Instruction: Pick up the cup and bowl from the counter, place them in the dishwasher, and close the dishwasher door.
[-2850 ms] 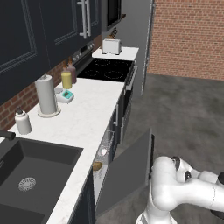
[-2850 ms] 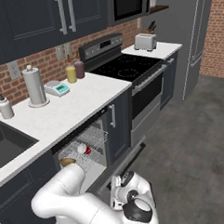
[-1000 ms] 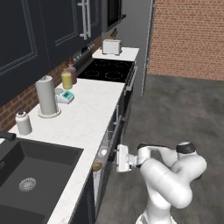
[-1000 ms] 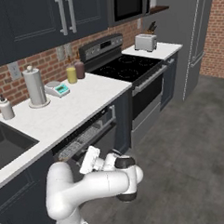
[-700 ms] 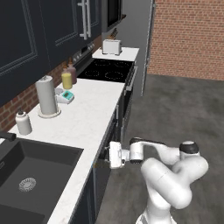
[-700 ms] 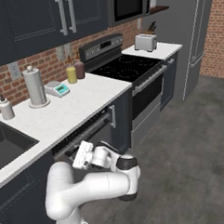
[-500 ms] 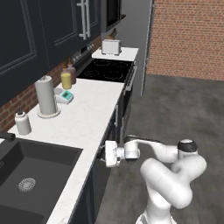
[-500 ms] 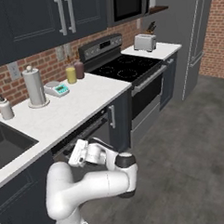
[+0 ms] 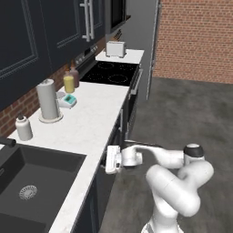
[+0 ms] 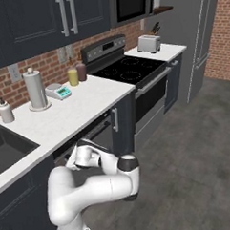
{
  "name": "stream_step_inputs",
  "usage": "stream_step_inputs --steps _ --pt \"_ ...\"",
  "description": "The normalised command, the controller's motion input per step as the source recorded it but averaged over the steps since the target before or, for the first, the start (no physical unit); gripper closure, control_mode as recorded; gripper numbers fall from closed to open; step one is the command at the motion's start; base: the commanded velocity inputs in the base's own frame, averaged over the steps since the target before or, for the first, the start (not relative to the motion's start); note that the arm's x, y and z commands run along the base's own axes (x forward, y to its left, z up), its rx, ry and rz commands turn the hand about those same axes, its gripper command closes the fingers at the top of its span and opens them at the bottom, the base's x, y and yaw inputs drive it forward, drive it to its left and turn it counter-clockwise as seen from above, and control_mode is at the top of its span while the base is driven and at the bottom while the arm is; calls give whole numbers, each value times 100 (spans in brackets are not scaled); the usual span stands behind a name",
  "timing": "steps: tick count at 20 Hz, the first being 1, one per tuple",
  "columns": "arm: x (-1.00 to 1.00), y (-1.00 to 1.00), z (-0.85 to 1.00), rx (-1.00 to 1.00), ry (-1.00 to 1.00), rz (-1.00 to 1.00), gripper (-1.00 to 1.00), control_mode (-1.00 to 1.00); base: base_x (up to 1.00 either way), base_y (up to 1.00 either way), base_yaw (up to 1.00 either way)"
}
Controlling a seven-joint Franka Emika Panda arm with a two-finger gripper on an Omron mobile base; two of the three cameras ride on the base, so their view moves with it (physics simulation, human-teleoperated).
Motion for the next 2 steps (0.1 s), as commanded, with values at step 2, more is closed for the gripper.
stream_step_inputs --steps 2 --pt "100 100 -100 -1 12 -10 -100 -100 0 0 0"
